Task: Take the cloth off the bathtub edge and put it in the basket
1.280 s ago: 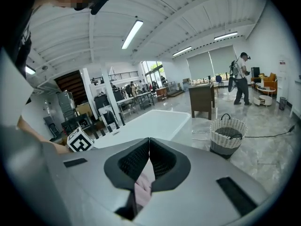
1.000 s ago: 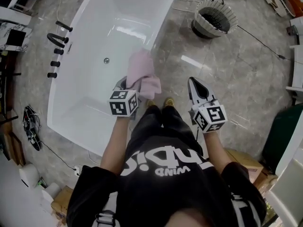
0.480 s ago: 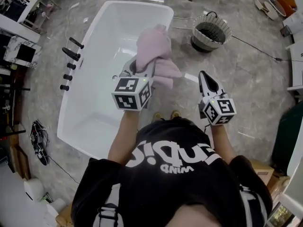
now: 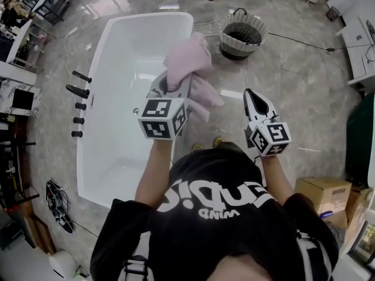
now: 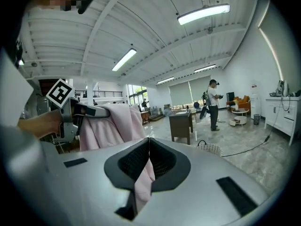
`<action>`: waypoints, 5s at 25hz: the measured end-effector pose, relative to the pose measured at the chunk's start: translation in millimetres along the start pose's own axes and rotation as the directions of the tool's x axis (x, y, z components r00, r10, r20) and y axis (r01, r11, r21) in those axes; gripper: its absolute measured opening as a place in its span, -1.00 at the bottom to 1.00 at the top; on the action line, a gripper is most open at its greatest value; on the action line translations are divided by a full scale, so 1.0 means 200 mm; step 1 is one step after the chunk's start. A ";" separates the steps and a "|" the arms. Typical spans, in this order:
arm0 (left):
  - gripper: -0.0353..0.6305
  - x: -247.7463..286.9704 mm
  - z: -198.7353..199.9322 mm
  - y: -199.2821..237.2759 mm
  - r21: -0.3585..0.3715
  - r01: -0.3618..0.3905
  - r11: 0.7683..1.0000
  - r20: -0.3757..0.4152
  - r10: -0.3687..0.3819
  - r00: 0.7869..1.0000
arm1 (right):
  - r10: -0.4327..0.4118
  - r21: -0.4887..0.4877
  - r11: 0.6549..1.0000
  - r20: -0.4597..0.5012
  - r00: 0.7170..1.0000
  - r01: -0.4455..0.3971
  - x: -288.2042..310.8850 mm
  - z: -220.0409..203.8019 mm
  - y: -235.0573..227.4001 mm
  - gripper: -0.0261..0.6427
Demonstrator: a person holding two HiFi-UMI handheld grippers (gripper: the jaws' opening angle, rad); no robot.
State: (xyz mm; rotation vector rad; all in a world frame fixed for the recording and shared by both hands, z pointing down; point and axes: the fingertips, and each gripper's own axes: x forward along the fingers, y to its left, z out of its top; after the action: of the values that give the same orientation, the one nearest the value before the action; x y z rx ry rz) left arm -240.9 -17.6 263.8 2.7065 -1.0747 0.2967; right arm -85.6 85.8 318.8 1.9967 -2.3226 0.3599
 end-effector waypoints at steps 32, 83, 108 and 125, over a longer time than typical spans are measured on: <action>-0.61 0.97 0.13 -0.08 0.022 0.197 0.980 -0.050 -0.196 0.979 | -0.203 0.049 0.978 0.026 0.979 0.202 0.36 0.09 -0.70 -0.88; -0.61 3.38 0.98 -0.16 -0.001 0.264 0.965 -0.009 -0.264 0.965 | -0.277 0.100 0.956 -0.010 0.961 0.276 1.66 0.62 -2.67 -0.88; -0.61 4.18 1.21 -0.15 0.005 0.381 0.924 -0.057 -0.381 0.923 | -0.342 0.101 0.934 -0.025 0.939 0.343 2.15 0.85 -3.19 -0.88; -0.61 4.43 1.39 -0.26 0.041 0.387 0.921 -0.026 -0.386 0.922 | -0.319 0.091 0.944 0.020 0.948 0.316 2.27 0.97 -3.47 -0.88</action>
State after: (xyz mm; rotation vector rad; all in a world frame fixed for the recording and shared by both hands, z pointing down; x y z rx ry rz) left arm 456.8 -630.9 224.6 2.8686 -0.5103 0.2760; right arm 543.5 -488.0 313.9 2.3858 -1.9816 0.4126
